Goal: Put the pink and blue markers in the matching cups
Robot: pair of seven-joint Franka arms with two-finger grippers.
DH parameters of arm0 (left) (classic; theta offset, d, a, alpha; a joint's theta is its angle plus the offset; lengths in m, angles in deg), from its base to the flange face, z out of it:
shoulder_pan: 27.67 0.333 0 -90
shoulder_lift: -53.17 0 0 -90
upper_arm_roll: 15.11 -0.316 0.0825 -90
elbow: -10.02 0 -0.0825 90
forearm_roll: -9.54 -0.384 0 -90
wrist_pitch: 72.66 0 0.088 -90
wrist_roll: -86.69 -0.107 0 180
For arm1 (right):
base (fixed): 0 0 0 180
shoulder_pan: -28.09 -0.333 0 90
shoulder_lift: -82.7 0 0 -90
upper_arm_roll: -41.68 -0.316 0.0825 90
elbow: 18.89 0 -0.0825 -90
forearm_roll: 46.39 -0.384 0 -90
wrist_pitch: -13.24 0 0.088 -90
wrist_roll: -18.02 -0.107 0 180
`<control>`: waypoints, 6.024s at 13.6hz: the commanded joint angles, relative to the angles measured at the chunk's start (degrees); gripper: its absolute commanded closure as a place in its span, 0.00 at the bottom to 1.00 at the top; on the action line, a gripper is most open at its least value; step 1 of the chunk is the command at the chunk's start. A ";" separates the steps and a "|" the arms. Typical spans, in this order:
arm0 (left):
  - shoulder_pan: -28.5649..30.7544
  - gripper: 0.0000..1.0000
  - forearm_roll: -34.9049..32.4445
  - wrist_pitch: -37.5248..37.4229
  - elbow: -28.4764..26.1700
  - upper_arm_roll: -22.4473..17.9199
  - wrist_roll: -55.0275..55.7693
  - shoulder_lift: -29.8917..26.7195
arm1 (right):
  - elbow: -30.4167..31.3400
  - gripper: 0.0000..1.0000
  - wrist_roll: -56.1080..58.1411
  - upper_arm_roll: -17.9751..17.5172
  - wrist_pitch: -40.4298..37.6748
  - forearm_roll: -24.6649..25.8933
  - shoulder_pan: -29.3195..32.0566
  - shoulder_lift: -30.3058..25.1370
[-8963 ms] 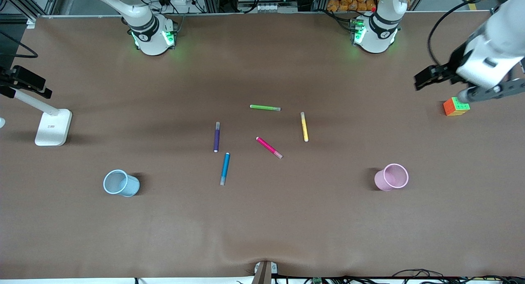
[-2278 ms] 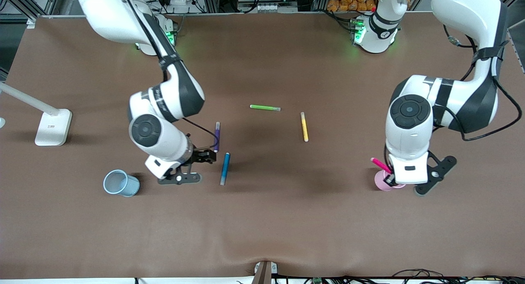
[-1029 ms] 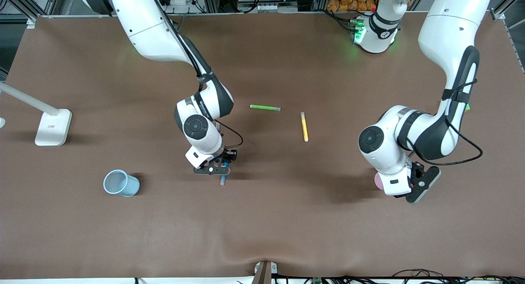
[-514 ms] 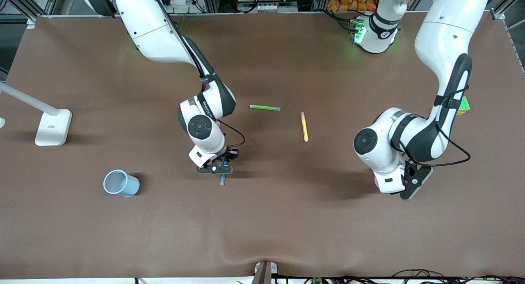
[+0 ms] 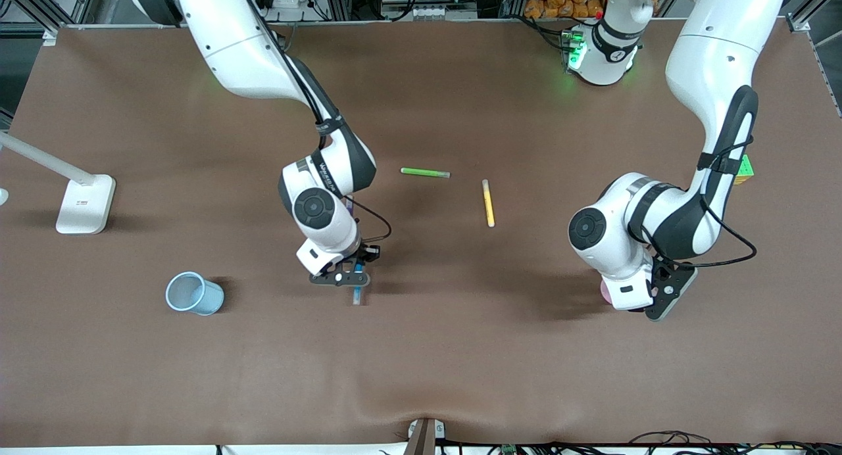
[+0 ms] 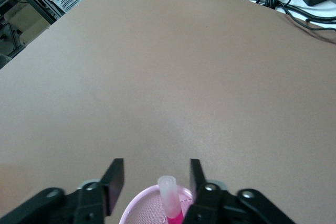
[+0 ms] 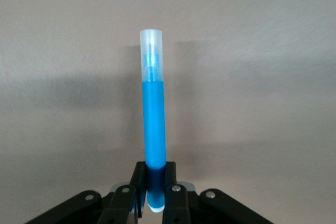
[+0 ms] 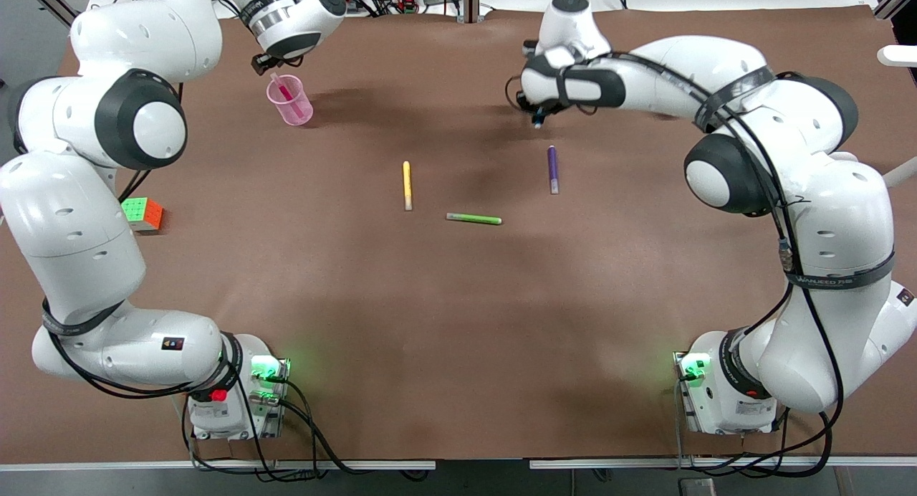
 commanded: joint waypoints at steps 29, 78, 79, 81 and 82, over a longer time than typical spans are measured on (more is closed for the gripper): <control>6.81 0.00 46.74 -14.37 3.01 0.70 -51.34 -26.84 | -17.85 1.00 4.13 -0.15 -44.16 -17.44 37.85 3.02; 1.63 0.00 60.46 -25.98 -11.49 -11.87 -81.16 -52.52 | 3.78 0.00 34.54 0.02 -40.46 7.69 32.05 -44.27; 1.63 0.00 60.46 -25.98 -11.58 -11.87 -81.16 -52.61 | 3.43 0.00 34.54 -0.06 -42.65 7.78 32.05 -43.92; 1.63 0.00 60.46 -25.98 -11.49 -11.87 -81.16 -52.69 | 2.29 0.00 34.54 -0.15 -42.67 7.69 31.88 -43.66; 1.63 0.00 60.46 -25.98 -11.41 -11.87 -81.16 -52.69 | 0.63 0.00 34.45 -0.15 -42.85 7.78 31.70 -43.22</control>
